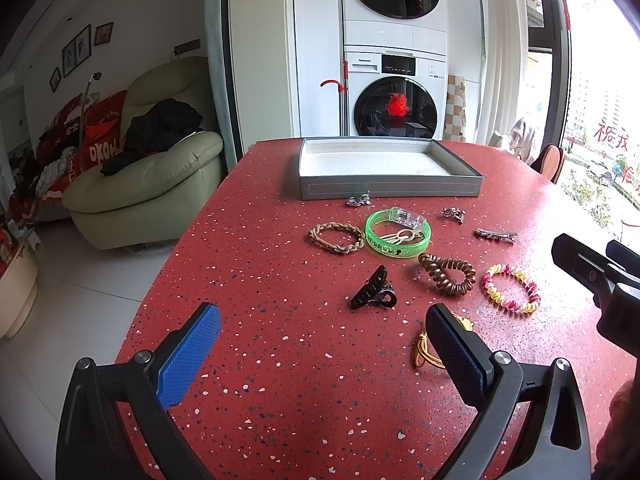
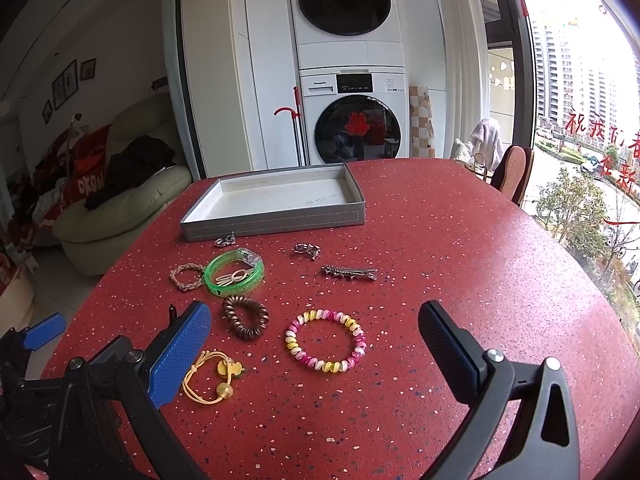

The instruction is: Organize jewelry

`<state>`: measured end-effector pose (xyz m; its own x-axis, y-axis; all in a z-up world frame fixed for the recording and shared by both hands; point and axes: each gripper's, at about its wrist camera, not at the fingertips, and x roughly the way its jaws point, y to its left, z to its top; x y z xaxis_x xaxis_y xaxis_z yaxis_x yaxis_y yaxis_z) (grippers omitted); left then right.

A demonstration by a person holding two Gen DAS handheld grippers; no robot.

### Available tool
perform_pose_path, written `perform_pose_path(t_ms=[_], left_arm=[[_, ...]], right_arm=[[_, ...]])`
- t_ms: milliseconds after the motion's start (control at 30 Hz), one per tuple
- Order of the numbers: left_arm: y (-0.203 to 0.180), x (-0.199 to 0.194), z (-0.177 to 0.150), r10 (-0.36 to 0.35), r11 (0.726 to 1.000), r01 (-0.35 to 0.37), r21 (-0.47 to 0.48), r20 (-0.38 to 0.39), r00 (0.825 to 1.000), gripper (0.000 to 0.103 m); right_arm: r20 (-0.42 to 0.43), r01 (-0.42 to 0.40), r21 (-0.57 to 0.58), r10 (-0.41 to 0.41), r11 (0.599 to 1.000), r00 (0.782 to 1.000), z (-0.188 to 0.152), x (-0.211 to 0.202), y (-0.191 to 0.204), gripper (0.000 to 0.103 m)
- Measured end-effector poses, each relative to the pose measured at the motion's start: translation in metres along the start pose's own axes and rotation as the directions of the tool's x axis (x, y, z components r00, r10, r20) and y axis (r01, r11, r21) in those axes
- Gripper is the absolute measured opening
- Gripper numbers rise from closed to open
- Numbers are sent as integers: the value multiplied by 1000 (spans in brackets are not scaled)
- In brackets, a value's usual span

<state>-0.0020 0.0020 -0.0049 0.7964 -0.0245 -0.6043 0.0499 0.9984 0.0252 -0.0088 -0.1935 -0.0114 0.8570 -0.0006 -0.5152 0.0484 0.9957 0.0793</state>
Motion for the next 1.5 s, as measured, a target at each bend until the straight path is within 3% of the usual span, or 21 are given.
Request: perform_pose_path(t_ms=[1133,1300,1500], left_arm=[[-2,9,3,-23,1000,23,4,-44,999,103],[3,23,11,-44,999,44,-1,-90,995,103],[12,55,28,-131,991,132,-6,-182,975,103]], right_arm=[[-26,-6,11,6,1000,1000,1,4,-2,103],[-75,6,29,-4,1000,997,6,13,-9,103],[-215,45,-4,-45,999,976,11,40,-26,103]])
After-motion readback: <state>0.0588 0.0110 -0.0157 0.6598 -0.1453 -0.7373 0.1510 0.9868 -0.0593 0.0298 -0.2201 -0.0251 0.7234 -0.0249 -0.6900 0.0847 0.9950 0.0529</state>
